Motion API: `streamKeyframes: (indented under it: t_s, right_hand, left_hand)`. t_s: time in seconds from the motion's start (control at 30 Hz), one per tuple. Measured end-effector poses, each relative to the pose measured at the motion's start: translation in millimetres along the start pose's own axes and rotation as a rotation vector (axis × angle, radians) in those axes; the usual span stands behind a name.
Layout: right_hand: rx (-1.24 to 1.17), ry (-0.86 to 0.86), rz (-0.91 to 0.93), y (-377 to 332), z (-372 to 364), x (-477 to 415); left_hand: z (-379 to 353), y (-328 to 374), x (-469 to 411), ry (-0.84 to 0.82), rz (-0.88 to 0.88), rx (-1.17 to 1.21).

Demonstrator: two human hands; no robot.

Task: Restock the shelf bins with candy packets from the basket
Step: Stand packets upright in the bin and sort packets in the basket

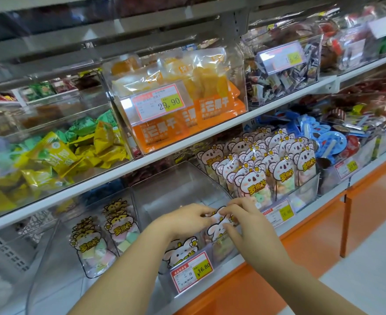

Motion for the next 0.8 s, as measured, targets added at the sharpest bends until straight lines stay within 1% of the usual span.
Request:
streamKeyframes:
  t_s: [0.17,0.27,0.53,0.67,0.8]
  right_hand:
    - [-0.025,0.049,0.016,-2,4,1]
    - [-0.028,0.071,0.03,-4,5,1]
    - [-0.012,0.079,0.04,-3,1,0]
    - [0.011,0.044,0.035,-3,-1,0]
    - [0.03,0.005,0.008,-3,-3,-1]
  left_hand:
    - [-2,10,8,0.035,-0.075,-0.013]
    - [1,12,11,0.049,-0.083,-0.027]
    - [6,5,13,0.114,-0.083,0.126]
    - [3,-1,14,0.092,-0.075,0.166]
    - [-4,-5,14,-0.005,-0.037,0.159]
Point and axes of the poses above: each hand's wrist, its own x-axis away from the middle knuckle, its own z-axis out of the back of the hand, y = z × x, the point moved 10 cm from there along -x, towards the middle knuckle, and after that the axes turned 14 degrees about -y, right-handed, at the moved point
